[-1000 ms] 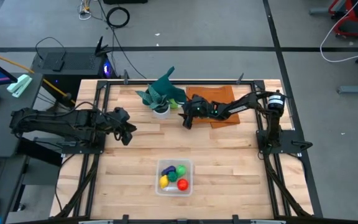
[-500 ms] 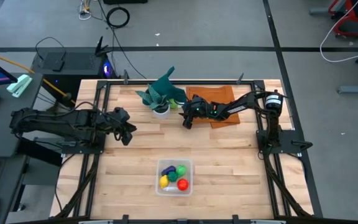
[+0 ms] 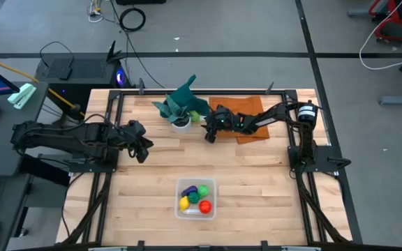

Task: Pick and placing Produce into tupperware
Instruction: Put the melon into the transparent bin

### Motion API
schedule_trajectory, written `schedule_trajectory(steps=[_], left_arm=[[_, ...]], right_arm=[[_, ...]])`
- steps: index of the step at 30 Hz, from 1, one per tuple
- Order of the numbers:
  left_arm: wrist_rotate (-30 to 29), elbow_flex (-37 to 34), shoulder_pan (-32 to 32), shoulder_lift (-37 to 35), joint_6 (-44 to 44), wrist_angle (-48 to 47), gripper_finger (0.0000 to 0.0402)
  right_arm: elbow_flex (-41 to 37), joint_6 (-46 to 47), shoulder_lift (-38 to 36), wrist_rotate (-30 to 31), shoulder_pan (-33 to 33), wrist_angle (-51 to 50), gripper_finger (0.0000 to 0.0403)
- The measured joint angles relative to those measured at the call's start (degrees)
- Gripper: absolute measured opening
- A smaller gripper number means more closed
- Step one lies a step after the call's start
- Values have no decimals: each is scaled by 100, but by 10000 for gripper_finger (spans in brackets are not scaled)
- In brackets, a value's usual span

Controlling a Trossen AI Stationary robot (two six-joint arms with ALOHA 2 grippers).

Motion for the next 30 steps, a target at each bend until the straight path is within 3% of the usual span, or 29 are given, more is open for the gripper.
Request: schedule_trajectory(steps=[13,30], left_arm=[[0,0,0,0,-138,8,64],[1,0,0,-2,-142,-1,62]], right_arm=[[685,-4,488,-97,-31,-126,151],[741,120,577,-33,-102,-500,136]])
